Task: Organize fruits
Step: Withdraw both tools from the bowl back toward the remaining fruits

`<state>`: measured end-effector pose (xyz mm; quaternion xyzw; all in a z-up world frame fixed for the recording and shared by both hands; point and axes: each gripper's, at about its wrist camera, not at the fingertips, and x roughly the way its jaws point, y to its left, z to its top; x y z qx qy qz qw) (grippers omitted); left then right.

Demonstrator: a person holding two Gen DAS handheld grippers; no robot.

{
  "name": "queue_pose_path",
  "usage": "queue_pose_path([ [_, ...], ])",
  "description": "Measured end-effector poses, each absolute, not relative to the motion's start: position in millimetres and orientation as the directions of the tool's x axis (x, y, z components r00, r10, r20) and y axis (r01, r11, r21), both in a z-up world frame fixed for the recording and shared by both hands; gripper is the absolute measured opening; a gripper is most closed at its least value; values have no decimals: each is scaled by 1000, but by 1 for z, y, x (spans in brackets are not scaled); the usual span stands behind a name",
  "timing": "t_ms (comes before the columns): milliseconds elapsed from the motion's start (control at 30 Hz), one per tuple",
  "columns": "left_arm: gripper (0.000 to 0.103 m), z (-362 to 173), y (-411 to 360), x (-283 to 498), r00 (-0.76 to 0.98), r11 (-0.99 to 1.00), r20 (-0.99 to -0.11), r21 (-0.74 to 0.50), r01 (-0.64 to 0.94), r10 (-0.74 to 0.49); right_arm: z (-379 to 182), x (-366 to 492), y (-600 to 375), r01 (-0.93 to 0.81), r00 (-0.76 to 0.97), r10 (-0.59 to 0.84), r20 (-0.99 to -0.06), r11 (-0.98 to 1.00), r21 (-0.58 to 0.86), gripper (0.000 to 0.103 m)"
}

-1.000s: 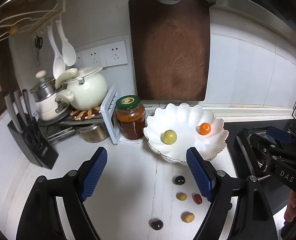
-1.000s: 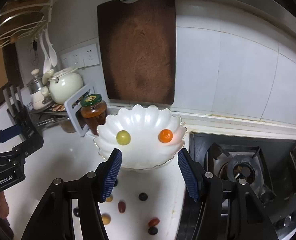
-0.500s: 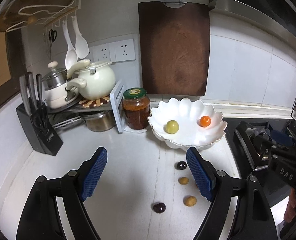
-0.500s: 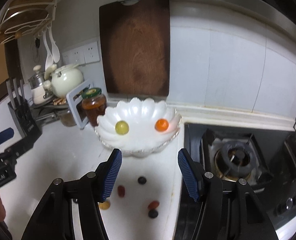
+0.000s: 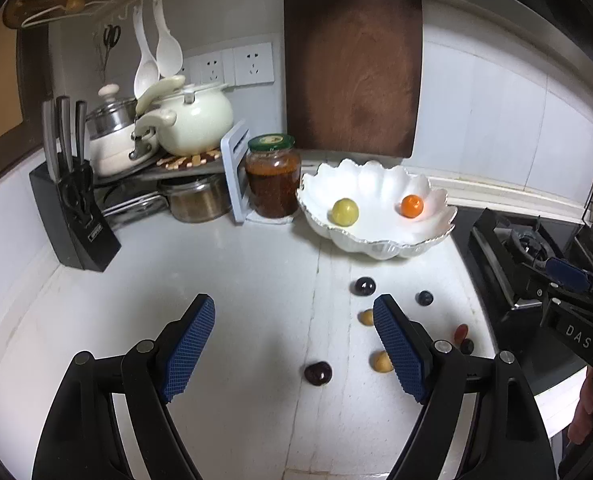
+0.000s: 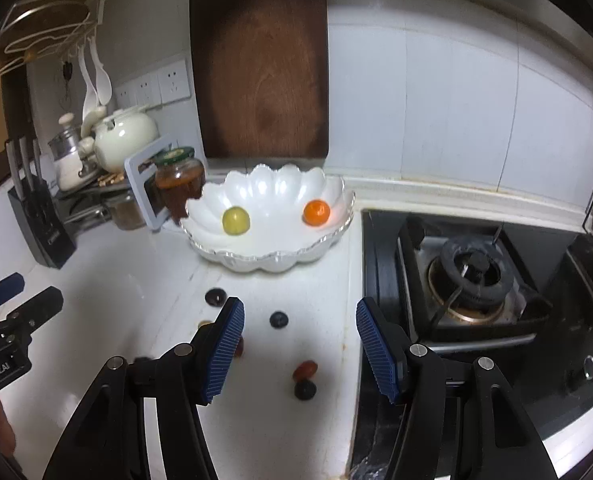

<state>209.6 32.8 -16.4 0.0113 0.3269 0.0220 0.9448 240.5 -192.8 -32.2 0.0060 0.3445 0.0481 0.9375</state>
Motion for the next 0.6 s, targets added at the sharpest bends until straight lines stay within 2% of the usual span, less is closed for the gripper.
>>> queue_pose_path([
  [600,81,-64,32,215,718,999,-695,33,-13,32,-89,243,-194,-62,657,104,-747,995,83,59],
])
